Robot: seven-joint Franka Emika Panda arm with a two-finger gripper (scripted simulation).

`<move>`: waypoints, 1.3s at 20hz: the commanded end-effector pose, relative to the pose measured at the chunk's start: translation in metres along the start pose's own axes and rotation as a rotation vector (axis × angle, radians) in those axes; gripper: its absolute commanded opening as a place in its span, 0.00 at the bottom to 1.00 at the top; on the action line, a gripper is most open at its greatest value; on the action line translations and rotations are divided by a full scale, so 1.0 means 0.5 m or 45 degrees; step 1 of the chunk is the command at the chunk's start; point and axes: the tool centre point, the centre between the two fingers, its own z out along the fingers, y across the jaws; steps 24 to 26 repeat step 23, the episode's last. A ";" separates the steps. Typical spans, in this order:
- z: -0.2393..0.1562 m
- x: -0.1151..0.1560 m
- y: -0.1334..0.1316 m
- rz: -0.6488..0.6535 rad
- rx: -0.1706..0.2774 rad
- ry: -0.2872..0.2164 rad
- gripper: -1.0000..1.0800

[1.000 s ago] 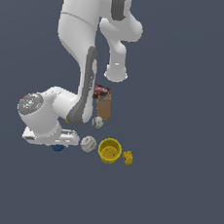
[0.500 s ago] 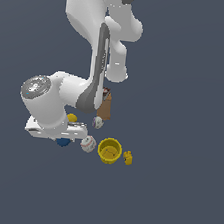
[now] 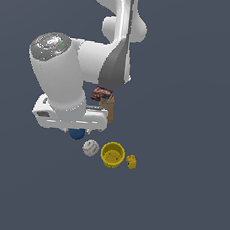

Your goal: Pick up a designated object from a clutter of objects.

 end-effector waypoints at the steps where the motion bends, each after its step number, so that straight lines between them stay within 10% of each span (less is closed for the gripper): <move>1: -0.054 0.001 -0.033 0.001 -0.001 0.000 0.00; 13: -0.254 0.014 -0.156 0.001 -0.002 0.000 0.00; 26: -0.300 0.022 -0.184 0.000 0.000 0.001 0.00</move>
